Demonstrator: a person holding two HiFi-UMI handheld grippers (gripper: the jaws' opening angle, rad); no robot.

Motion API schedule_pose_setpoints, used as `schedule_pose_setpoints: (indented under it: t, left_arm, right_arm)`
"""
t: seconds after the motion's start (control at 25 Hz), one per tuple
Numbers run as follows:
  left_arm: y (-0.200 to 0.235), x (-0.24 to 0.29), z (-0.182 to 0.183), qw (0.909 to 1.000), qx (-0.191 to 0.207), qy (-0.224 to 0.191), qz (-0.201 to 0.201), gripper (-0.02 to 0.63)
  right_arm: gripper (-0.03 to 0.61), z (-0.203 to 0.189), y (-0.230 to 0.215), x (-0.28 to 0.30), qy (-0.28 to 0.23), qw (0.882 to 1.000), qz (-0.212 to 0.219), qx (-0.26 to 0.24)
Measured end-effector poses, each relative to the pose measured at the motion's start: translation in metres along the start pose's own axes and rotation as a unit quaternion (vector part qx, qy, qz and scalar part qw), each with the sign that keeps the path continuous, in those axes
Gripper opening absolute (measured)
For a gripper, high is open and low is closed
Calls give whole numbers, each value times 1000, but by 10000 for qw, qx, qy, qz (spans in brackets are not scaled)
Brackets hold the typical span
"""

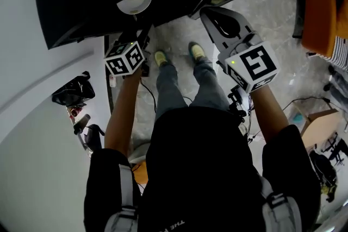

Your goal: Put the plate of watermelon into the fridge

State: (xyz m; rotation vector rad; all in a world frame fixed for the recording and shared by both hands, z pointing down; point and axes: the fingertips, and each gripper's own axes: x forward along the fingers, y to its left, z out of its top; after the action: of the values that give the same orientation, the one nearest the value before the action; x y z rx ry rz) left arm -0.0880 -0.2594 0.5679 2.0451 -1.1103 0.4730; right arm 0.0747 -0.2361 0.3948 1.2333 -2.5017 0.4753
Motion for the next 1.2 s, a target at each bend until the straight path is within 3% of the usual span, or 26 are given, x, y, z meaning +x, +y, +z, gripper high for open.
schedule_pose_setpoints:
  t: [0.12, 0.2, 0.24, 0.52, 0.76, 0.96, 1.2]
  left_arm:
    - [-33, -37, 21, 9967, 667, -465, 14, 158]
    - [-52, -61, 34, 9923, 962, -770, 134, 48]
    - [-60, -72, 40, 9901, 1059, -906, 191, 23]
    - [-114, -132, 66, 9789, 1207, -1590, 442, 12]
    - [-154, -164, 75, 9688, 1266, -1991, 761, 12]
    - [-180, -175, 75, 9599, 1543, -2060, 1109, 12]
    - [-202, -163, 74, 9634, 1493, -1977, 1021, 12]
  right_arm:
    - [9, 19, -11, -27, -105, 9998, -122, -131]
    - [9, 27, -20, -48, -158, 9994, -274, -139]
    - [9, 31, -24, -58, -190, 9991, -356, -114]
    - [9, 38, -44, -120, -449, 9978, -491, 39]
    - [9, 40, -53, -143, -658, 9975, -204, 137]
    - [9, 36, -64, -145, -671, 9975, 171, 166]
    - [9, 24, -67, -143, -520, 9975, 464, 138]
